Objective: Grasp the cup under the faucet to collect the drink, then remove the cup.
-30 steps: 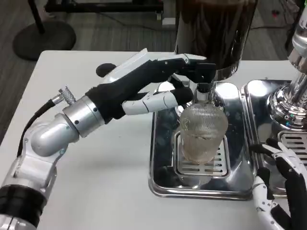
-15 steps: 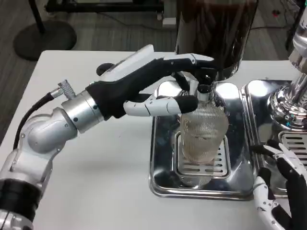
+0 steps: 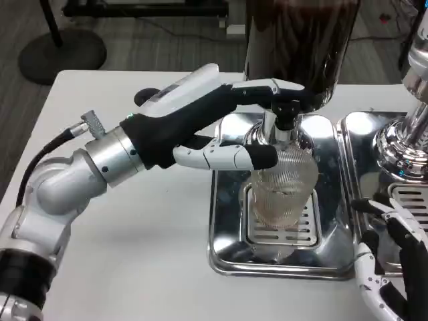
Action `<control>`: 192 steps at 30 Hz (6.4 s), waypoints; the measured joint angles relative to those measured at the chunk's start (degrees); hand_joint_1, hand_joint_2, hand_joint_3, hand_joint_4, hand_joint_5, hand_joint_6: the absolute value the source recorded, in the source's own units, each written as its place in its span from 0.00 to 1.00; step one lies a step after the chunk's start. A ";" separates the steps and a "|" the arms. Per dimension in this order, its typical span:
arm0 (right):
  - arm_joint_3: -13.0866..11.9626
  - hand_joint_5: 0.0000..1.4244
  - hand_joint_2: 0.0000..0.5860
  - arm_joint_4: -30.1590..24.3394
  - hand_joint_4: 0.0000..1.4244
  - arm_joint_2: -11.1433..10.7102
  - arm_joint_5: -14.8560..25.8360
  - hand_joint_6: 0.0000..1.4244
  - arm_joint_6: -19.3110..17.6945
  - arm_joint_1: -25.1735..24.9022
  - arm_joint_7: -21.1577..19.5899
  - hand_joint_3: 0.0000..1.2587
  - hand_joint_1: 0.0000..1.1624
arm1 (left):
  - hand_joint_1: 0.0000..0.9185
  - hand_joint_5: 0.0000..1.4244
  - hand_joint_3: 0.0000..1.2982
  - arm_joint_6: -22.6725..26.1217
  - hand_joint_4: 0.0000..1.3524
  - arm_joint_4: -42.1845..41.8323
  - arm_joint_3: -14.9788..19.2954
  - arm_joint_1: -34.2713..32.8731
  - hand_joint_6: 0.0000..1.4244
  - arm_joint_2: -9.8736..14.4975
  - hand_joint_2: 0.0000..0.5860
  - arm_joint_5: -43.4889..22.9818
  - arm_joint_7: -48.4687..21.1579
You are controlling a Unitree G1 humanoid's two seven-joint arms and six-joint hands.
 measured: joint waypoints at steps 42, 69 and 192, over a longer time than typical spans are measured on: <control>-0.37 0.00 0.35 2.33 0.00 -1.04 14.02 0.15 5.33 -11.91 15.50 0.00 0.38 | 0.00 0.18 0.21 -1.19 0.19 -2.60 -2.14 0.24 0.19 2.31 0.11 3.16 3.02; -0.19 0.00 0.31 13.14 0.00 -1.79 20.26 0.12 6.55 -20.76 20.31 0.00 0.45 | 0.00 0.18 0.23 -0.98 0.20 -3.51 -2.03 1.02 0.18 2.32 0.14 2.99 3.13; 2.97 0.14 0.30 24.77 0.09 0.54 14.24 0.24 5.45 -32.07 11.22 0.11 0.57 | 0.00 0.19 0.23 8.22 0.20 -5.45 10.42 13.33 0.26 7.27 0.18 -0.80 7.11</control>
